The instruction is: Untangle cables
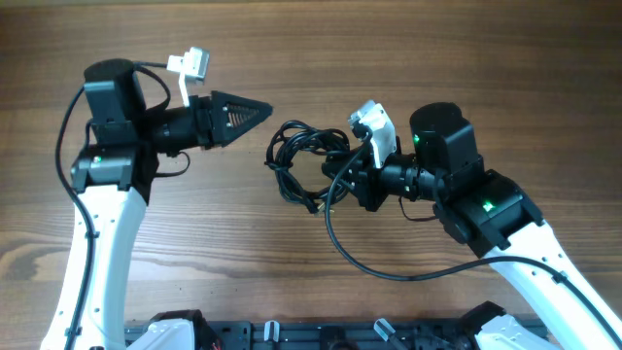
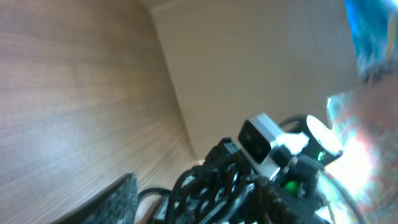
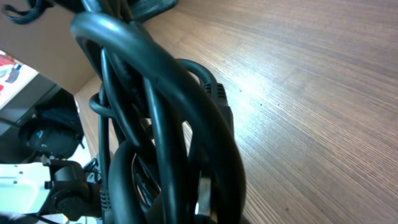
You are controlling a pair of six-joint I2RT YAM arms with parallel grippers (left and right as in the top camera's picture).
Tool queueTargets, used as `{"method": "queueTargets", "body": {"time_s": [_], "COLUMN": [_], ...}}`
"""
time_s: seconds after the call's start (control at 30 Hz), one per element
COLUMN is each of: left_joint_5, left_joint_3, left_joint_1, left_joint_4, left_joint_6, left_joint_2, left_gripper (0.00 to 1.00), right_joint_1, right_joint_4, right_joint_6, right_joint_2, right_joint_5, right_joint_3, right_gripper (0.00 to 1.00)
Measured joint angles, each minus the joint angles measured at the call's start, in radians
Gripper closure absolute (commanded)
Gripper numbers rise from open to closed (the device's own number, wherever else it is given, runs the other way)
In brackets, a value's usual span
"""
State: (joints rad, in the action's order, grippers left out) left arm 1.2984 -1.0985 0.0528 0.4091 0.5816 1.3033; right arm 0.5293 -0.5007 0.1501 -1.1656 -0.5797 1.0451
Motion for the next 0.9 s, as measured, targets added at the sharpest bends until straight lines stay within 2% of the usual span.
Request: {"method": "queueTargets", "body": {"time_s": [0.03,0.07,0.17,0.3,0.4,0.5,0.77,0.87,0.9], "left_joint_5": [-0.015,-0.061,-0.156,-0.203,-0.213,-0.217,-0.219,-0.221,-0.222], "left_joint_3": [-0.002,-0.002,-0.001,0.0,0.0,0.0,0.0,0.0,0.0], "left_joint_1": [0.006,0.008,0.008,0.007,0.007,0.007,-0.005,-0.049,-0.059], "left_joint_4": [0.058,0.18,0.325,0.409,0.483,0.577,0.613,0.562,0.535], "left_joint_6": [0.018,0.042,0.085,0.107,0.12,0.178,0.223,0.28,0.301], "left_joint_2": [0.0,-0.002,-0.003,-0.003,-0.003,-0.003,-0.004,-0.004,-0.004], "left_gripper": [0.83,0.8,0.72,0.7,0.76,0.75,0.69,0.69,0.71], "right_joint_1": [0.0,0.0,0.0,0.0,0.0,0.0,0.0,0.0,0.0], "right_joint_4": [0.0,-0.001,-0.007,-0.007,-0.007,0.0,0.016,0.016,0.016], "right_joint_6": [-0.002,-0.006,-0.049,-0.1,-0.143,-0.156,-0.191,-0.208,-0.209], "right_joint_2": [0.0,0.0,-0.01,-0.043,-0.064,-0.068,-0.071,-0.071,-0.071], "right_joint_5": [0.005,0.012,0.019,0.024,0.031,0.065,0.086,0.085,0.084], "right_joint_3": [0.0,0.0,0.0,0.0,0.0,0.0,0.0,0.0,0.0], "right_gripper": [0.96,0.96,0.96,0.96,0.96,0.96,0.96,0.96,0.96]}}
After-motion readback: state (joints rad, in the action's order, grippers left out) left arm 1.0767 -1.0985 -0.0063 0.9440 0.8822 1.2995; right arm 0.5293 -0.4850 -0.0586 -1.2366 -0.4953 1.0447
